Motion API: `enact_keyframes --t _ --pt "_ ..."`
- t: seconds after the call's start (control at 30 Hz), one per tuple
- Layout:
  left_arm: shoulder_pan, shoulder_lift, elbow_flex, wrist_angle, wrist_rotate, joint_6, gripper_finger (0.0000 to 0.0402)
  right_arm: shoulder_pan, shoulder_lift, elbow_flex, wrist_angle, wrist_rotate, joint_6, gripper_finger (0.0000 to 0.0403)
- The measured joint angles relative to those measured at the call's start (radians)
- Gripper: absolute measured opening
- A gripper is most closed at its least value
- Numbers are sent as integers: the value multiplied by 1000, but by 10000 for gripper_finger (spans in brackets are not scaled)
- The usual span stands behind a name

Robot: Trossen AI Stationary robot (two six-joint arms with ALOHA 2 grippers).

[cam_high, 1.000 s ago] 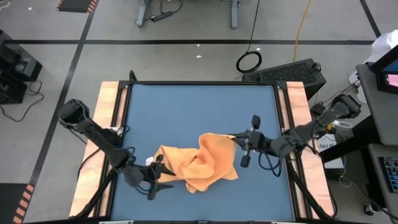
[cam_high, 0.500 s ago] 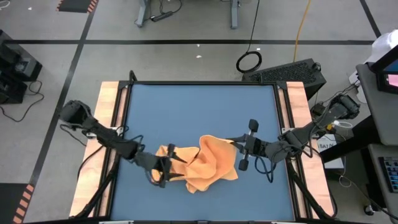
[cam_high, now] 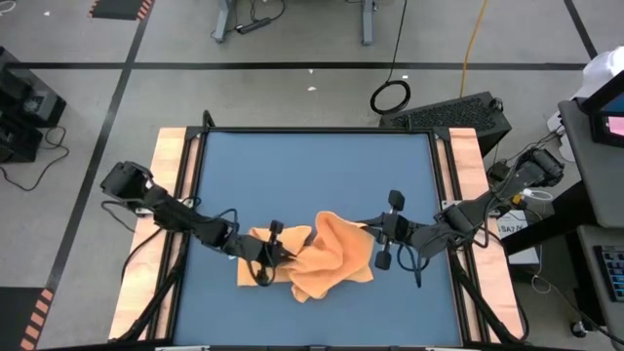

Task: Roll towel
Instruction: Roll the yellow towel

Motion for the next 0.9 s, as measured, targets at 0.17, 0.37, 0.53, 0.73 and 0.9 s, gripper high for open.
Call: enact_keyframes --t 0.17,0.37,0.53,0.73,0.9 --pt "-25 -158 0 -92 -147 8 10 5 0 0 -113 0 137 0" --pt "-55 -388 1 -214 -349 24 10 49 0 0 -254 -79 325 0" --pt "-41 -478 1 -241 -420 29 10 98 0 0 -292 -73 400 0" --pt "-6 -490 1 -242 -610 104 11 87 0 0 -290 178 255 0" --pt "123 -490 1 -254 -609 158 11 -8 3 0 -326 237 72 0"
